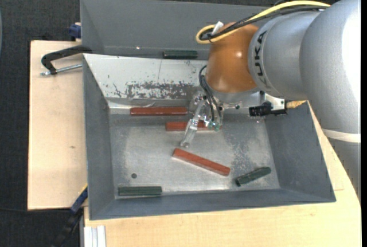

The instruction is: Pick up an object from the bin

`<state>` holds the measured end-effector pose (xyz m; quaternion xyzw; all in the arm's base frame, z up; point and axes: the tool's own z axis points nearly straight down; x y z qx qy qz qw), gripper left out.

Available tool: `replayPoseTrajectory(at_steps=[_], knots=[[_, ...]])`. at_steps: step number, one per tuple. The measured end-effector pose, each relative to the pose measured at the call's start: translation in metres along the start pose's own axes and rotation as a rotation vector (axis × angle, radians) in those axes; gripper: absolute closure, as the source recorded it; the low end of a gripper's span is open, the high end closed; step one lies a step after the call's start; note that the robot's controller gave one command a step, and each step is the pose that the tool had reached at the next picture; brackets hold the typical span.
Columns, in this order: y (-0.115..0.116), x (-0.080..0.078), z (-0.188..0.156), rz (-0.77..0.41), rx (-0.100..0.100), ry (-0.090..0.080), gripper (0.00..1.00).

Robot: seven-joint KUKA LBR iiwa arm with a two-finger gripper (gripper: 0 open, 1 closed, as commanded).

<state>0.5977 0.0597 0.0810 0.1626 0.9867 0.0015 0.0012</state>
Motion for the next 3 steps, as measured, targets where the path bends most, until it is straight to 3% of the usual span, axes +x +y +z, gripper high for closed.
replayPoseTrajectory(at_steps=[1,2,3], knots=[[-0.024,-0.008,0.01,0.134,0.002,0.003,1.0],[-0.024,-0.008,0.01,0.134,0.002,0.003,1.0],[-0.005,0.011,-0.177,0.194,-0.004,-0.01,1.0]])
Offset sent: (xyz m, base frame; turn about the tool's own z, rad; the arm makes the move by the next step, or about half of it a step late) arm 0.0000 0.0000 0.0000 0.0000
